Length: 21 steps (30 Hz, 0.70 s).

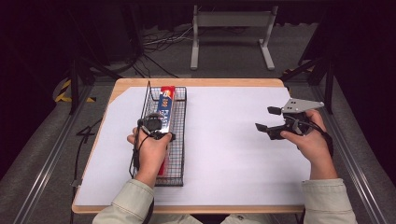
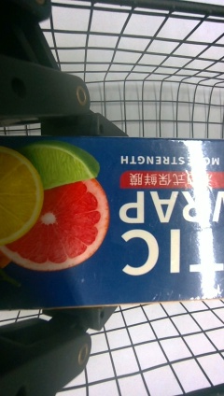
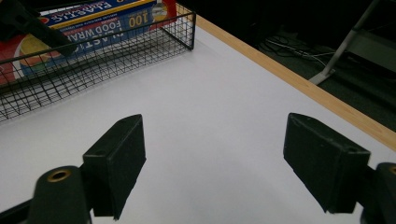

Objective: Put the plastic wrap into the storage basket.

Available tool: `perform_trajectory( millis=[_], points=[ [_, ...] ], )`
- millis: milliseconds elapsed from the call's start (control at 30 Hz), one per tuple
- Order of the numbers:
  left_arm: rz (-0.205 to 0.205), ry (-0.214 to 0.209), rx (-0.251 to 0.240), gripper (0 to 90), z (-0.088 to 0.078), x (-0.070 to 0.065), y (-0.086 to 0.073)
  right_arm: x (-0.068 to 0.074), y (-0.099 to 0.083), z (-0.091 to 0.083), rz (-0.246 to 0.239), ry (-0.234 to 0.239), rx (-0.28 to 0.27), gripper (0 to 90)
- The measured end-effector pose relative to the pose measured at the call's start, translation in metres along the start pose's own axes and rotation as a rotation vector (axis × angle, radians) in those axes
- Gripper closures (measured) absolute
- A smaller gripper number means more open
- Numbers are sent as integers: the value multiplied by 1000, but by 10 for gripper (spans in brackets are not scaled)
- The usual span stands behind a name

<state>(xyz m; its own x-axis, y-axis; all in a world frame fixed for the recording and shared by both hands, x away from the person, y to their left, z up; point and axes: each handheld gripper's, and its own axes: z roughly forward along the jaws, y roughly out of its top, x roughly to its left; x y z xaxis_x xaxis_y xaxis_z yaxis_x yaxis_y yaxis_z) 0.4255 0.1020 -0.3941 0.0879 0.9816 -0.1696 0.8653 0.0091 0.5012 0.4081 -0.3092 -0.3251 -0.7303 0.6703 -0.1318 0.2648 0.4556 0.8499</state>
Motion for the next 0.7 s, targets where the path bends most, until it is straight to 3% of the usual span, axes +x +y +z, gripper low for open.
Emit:
perform_trajectory(
  millis=[100, 333, 400, 700],
  points=[
    [-19, -36, 7, 385, 0, -1, 0, 1, 0, 0, 3, 11, -8, 215],
    [-20, -12, 6, 381, 1, -4, -1, 4, 4, -5, -5, 22, -41, 215],
    [-19, 15, 16, 381, 2, -5, -2, 5, 6, -6, -9, 26, -52, 215],
    [-16, 30, 17, 379, 7, -7, -3, 5, 8, -13, -14, 25, -93, 215]
  ],
)
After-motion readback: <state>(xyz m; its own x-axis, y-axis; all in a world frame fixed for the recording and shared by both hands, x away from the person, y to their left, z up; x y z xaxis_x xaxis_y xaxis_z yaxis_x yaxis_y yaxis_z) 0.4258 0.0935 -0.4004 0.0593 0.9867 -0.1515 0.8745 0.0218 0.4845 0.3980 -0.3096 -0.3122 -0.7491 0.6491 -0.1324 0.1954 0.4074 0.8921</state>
